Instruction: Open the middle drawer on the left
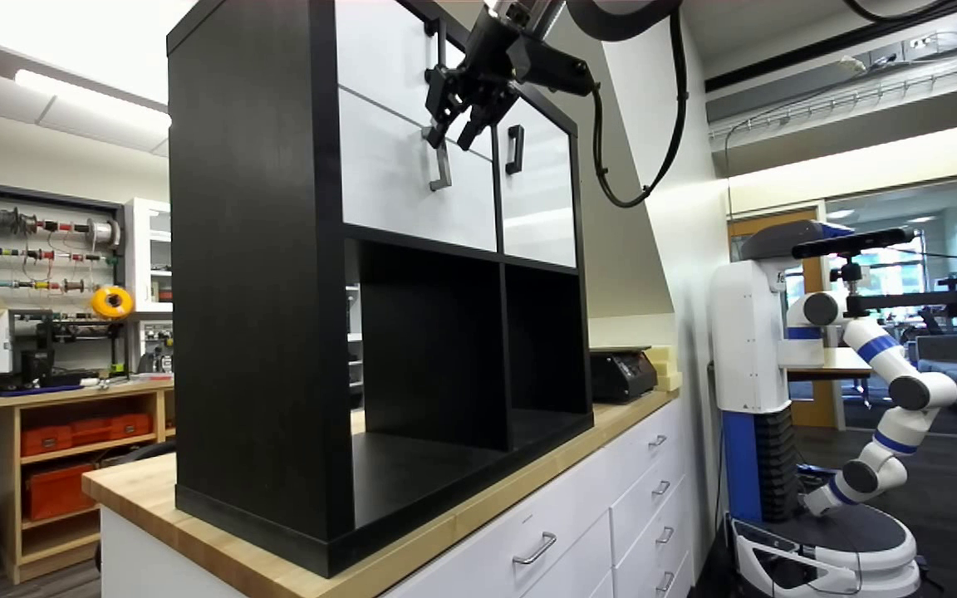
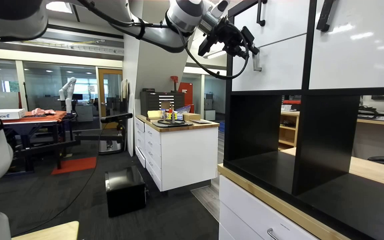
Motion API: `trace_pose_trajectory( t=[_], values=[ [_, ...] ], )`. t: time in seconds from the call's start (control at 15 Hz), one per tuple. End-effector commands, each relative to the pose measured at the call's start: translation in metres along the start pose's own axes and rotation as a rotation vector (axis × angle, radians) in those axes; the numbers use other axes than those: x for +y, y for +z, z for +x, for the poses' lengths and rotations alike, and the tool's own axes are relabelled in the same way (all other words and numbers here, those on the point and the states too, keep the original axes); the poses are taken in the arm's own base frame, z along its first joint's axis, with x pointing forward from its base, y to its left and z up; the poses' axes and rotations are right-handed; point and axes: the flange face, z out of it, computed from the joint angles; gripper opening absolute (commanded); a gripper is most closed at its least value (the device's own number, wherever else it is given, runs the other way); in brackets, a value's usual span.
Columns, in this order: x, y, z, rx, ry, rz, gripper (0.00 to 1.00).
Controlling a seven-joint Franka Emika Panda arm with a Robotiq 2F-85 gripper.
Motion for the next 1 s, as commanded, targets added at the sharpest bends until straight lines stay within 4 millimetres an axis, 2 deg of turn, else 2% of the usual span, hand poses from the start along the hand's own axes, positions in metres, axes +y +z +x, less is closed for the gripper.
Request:
trace_pose_trajectory(
  t=[0.0,0.2,0.4,0.53,0.93],
  values=[
    [0.008,0.003,0.006,0.043,0.026,-0.014,0.27],
    [0.012,0.006,0.005,0.044,0.032,-0.021,0.08],
    [0.006,0.01,0.001,0.034,0.029,-0.019,0.02],
    [0.003,0.012,-0.001,0.03,0.026,-0.019,0.06],
    [-0.002,0.01,-0.006,0.025,0.007,-0.041,0.06]
  ],
)
